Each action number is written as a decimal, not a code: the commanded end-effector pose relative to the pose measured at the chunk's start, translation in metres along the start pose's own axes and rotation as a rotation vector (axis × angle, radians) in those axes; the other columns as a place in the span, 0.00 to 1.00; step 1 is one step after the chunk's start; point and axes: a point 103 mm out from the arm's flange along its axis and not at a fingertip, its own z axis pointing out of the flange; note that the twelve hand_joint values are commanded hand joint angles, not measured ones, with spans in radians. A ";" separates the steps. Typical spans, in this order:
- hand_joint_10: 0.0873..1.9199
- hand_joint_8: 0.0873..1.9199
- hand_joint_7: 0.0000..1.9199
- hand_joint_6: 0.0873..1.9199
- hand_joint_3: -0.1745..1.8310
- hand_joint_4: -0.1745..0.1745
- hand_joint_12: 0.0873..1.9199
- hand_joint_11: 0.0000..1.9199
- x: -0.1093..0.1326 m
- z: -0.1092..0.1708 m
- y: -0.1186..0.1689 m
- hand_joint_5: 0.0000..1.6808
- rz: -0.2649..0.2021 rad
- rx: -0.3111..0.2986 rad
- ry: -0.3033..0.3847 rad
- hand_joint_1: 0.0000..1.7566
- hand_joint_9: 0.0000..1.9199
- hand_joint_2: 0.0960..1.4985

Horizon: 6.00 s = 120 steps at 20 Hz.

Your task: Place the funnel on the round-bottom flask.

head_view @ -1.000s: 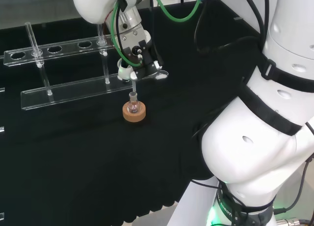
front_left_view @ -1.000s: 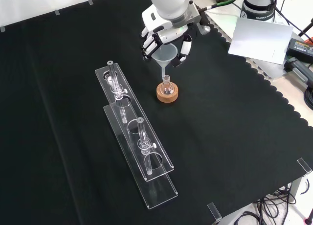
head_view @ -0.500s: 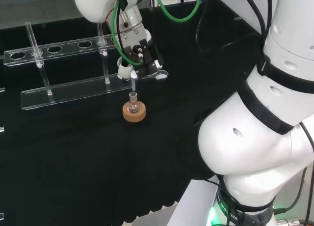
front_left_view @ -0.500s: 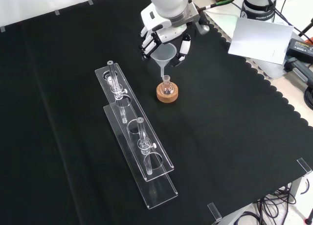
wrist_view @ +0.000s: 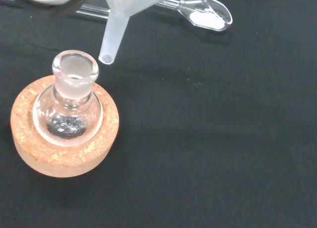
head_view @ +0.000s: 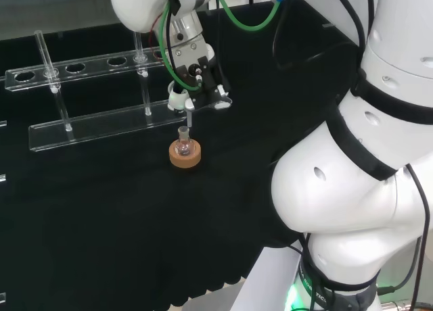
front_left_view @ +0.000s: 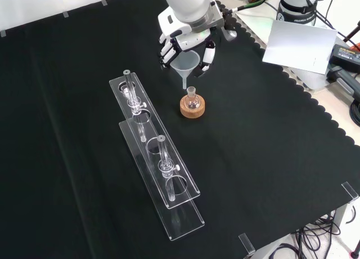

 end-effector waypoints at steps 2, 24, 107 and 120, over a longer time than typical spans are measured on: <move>0.18 0.32 0.37 0.38 0.41 0.51 0.64 0.36 0.010 0.006 -0.002 0.45 -0.022 0.006 0.006 0.48 0.52 0.54; 0.19 0.32 0.37 0.38 0.41 0.50 0.64 0.37 0.003 -0.013 -0.017 0.45 -0.023 -0.039 0.001 0.48 0.51 0.54; 0.19 0.33 0.37 0.38 0.41 0.49 0.64 0.37 0.012 0.016 0.003 0.45 -0.032 0.013 -0.043 0.48 0.51 0.54; 0.19 0.33 0.37 0.38 0.41 0.49 0.64 0.37 0.016 0.014 -0.001 0.45 -0.061 0.019 -0.093 0.48 0.51 0.53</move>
